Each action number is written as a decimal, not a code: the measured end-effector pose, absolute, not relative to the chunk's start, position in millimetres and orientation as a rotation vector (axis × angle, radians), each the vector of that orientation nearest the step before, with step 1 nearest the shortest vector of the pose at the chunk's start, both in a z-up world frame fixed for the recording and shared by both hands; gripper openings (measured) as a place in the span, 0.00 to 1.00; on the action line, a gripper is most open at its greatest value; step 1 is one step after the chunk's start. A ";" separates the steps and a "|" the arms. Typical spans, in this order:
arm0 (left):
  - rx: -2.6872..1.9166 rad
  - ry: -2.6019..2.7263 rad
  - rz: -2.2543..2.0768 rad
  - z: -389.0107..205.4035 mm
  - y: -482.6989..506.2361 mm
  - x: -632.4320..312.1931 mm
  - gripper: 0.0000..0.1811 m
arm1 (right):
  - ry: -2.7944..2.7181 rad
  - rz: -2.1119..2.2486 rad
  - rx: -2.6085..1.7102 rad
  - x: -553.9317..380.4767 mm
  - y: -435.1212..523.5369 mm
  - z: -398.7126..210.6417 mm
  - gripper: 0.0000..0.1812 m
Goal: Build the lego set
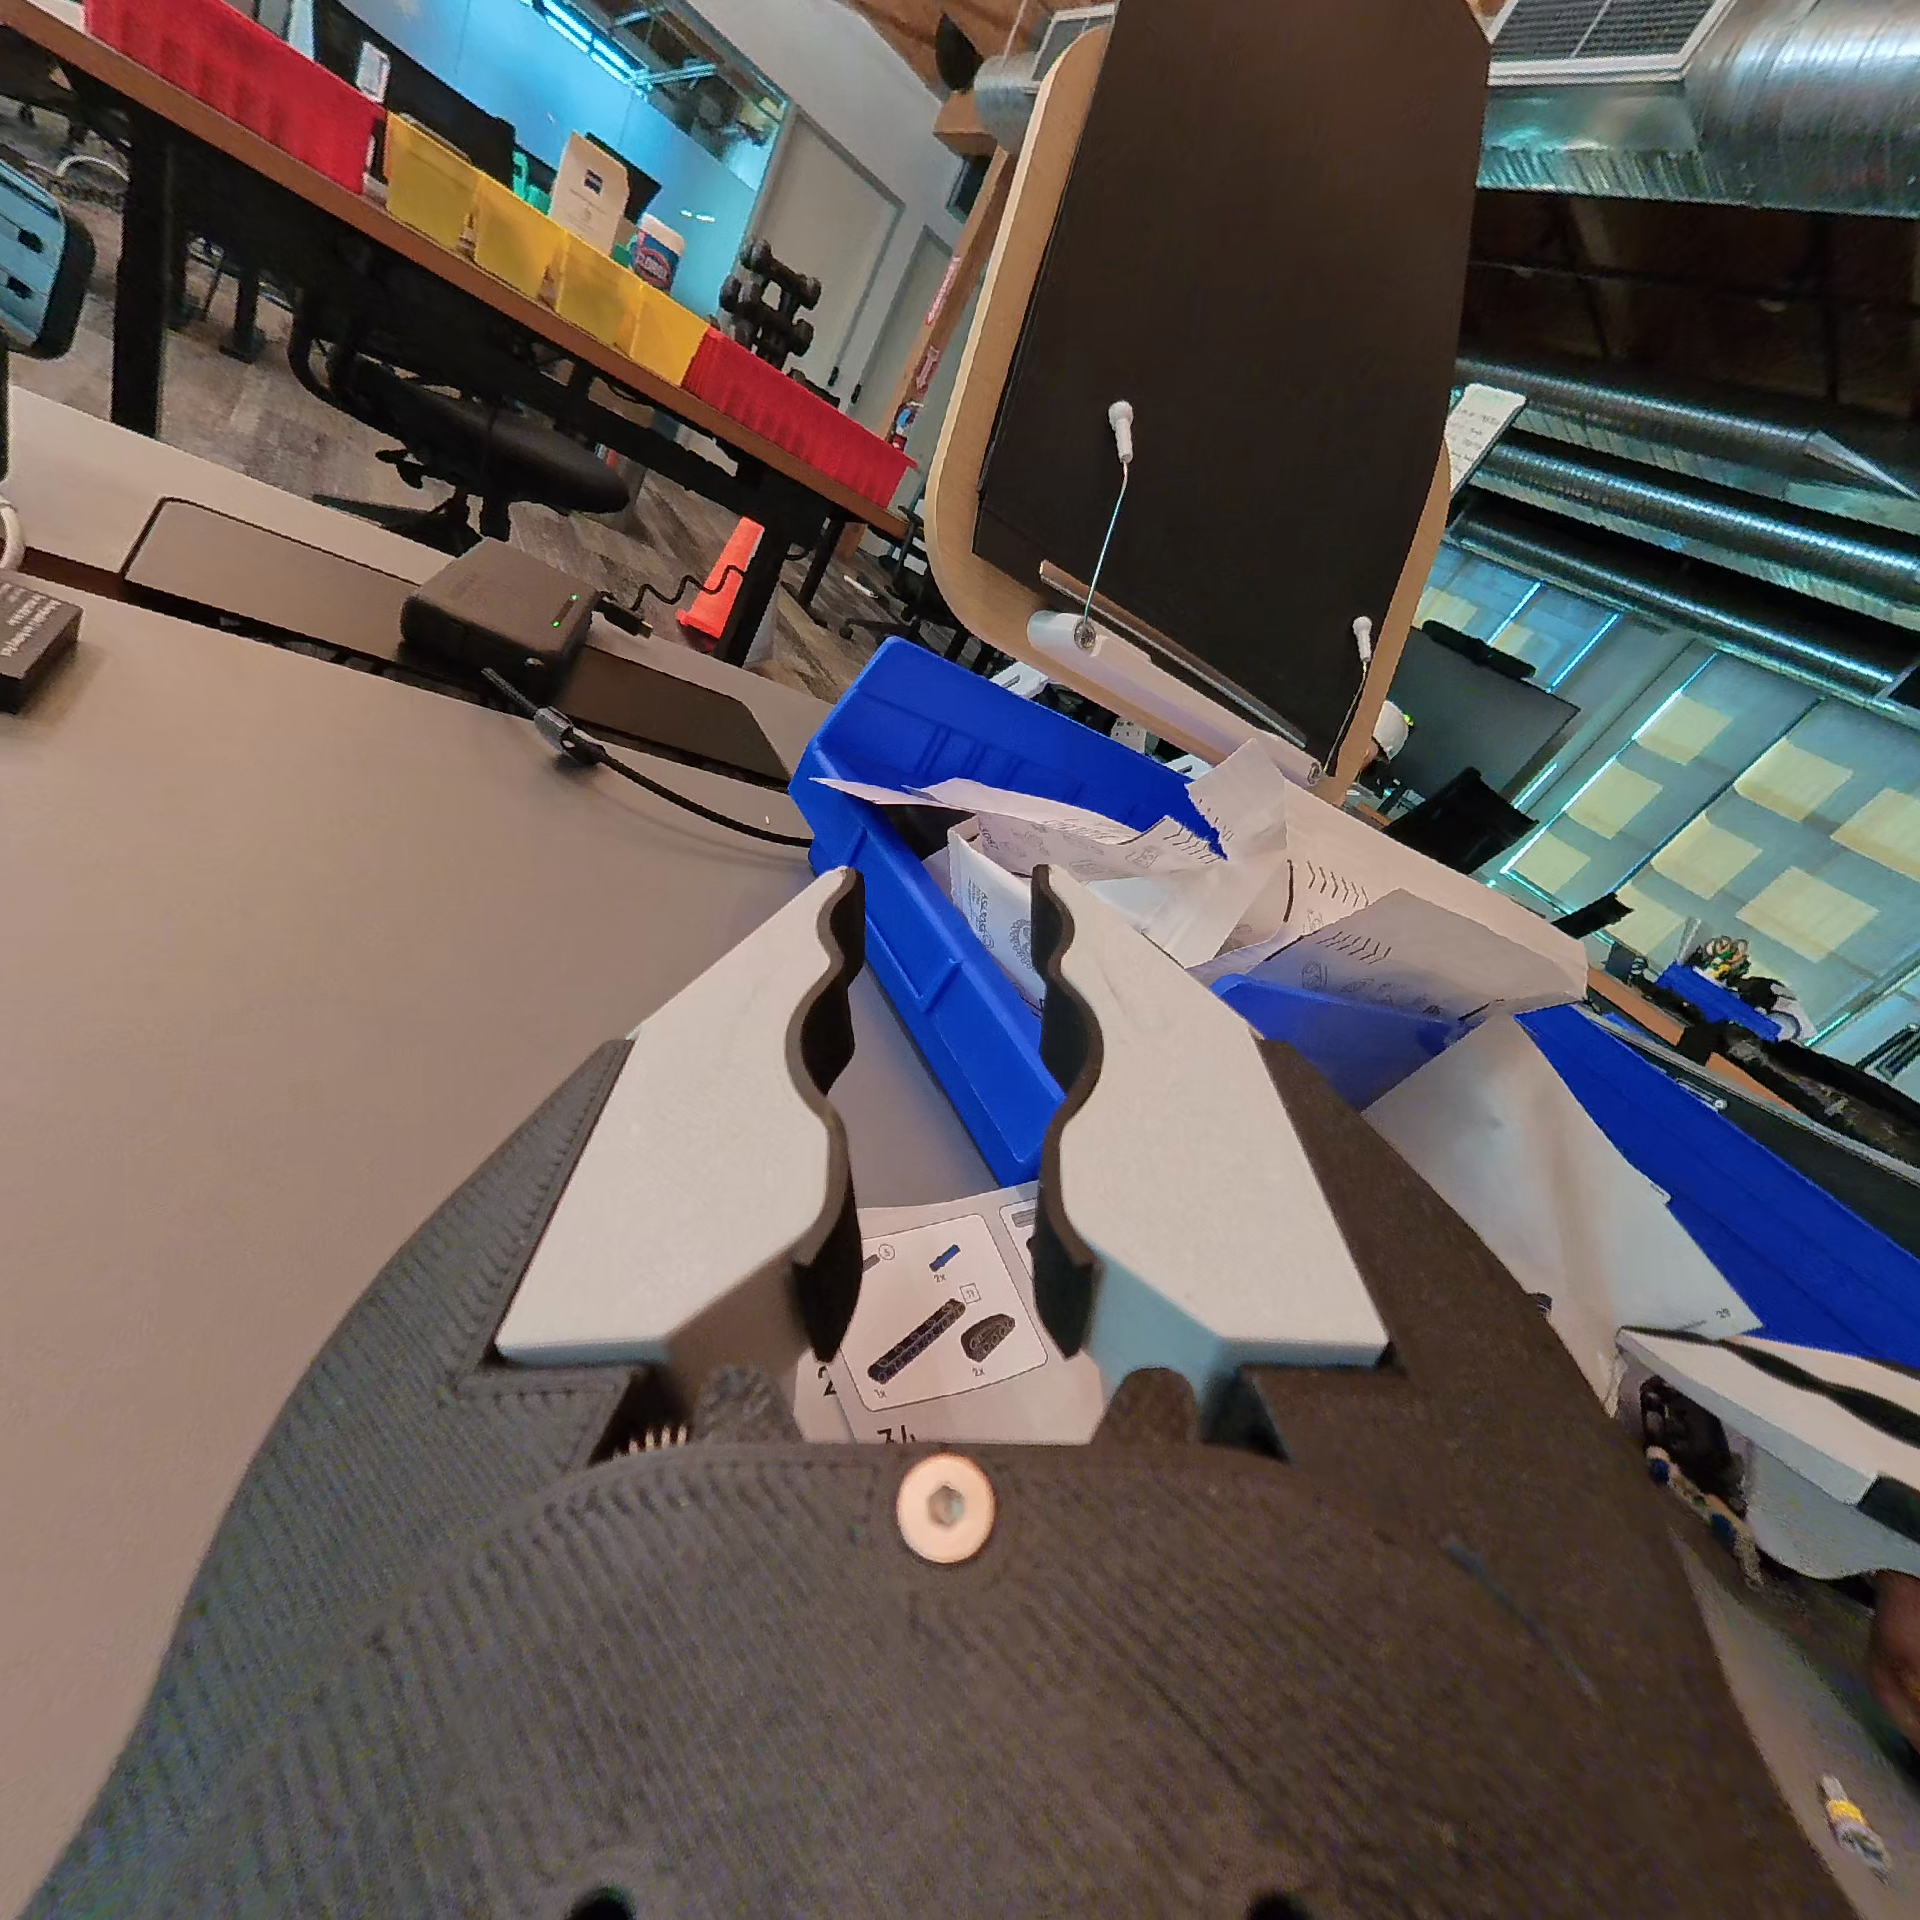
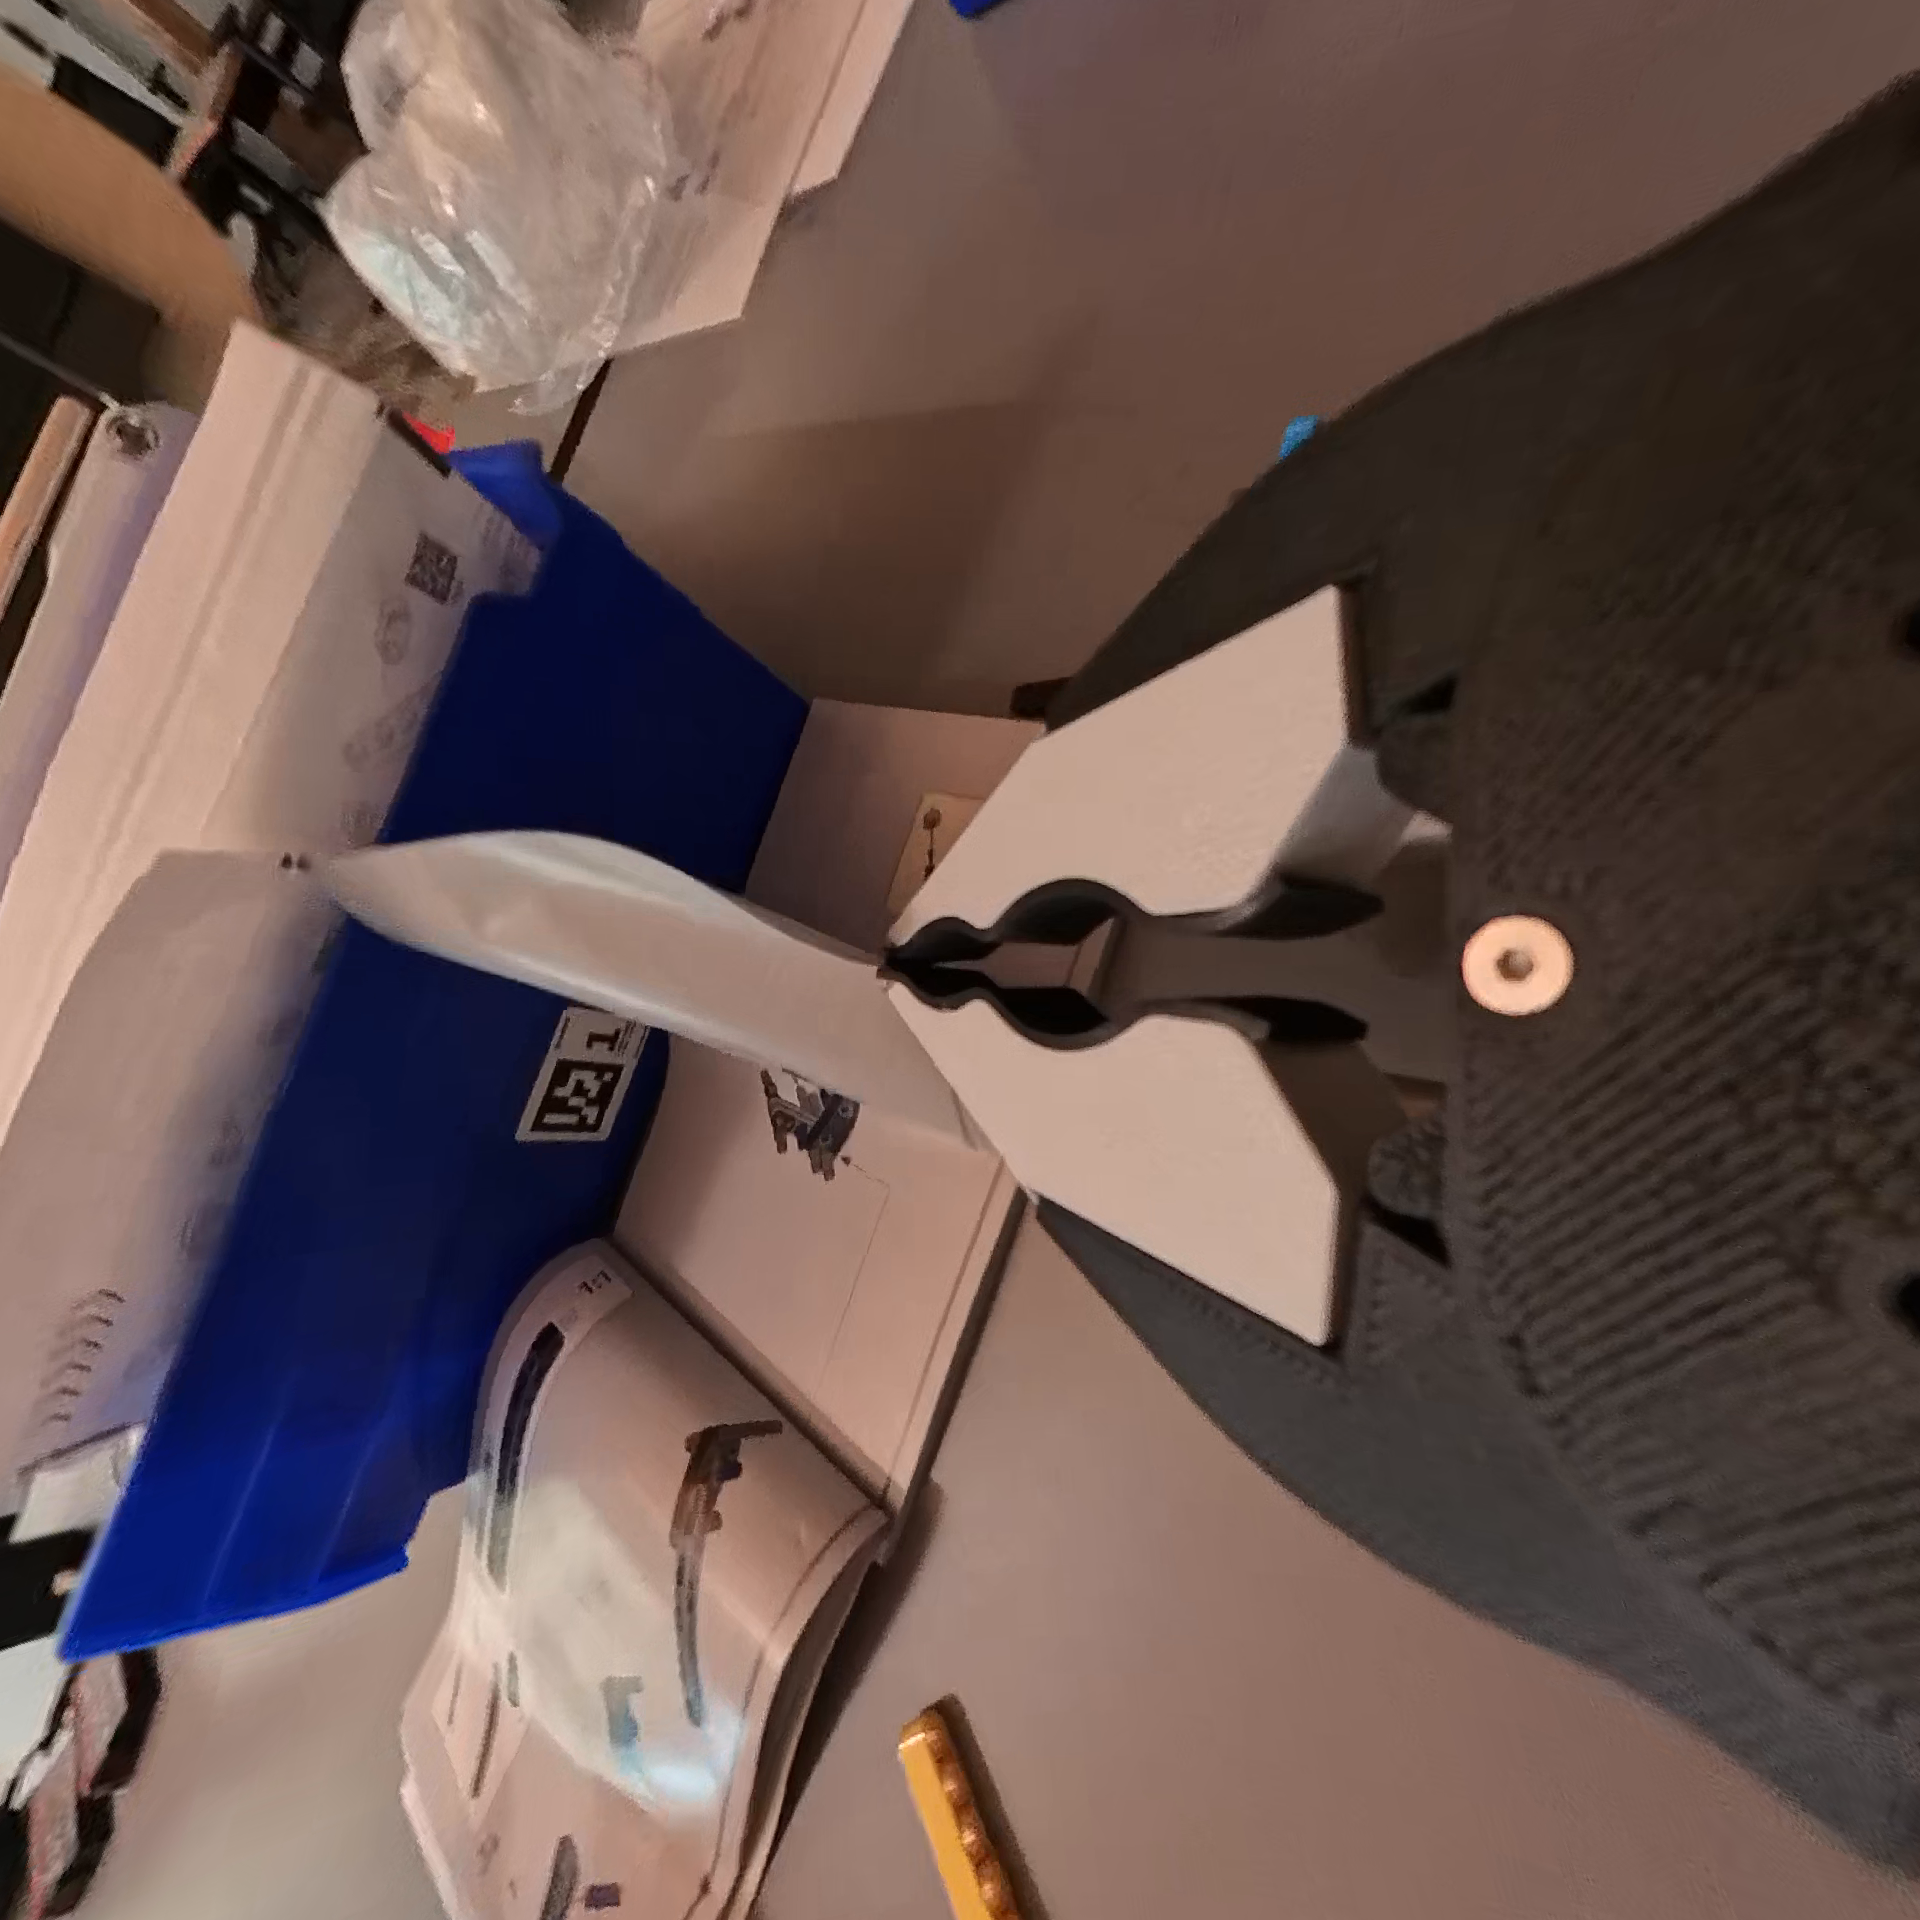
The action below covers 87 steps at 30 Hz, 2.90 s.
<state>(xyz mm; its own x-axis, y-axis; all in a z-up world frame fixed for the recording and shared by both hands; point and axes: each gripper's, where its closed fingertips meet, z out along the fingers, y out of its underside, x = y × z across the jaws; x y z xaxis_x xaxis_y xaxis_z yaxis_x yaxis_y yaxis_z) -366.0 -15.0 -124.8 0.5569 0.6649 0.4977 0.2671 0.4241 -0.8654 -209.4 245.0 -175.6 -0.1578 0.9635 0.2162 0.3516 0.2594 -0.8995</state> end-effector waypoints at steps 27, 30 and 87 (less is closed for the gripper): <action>-1.143 -0.999 0.306 -124.9 -15.7 -366.2 0.17 | -1.748 0.770 -0.940 -205.4 213.8 -175.2 0.00; -1.142 -0.999 0.306 -124.8 -15.8 -366.3 0.17 | -1.748 0.772 -0.940 -205.4 213.7 -175.1 0.00; -1.016 -1.030 0.290 -111.7 -42.9 -372.0 0.15 | -2.237 0.761 -1.154 -264.1 112.4 -221.6 0.08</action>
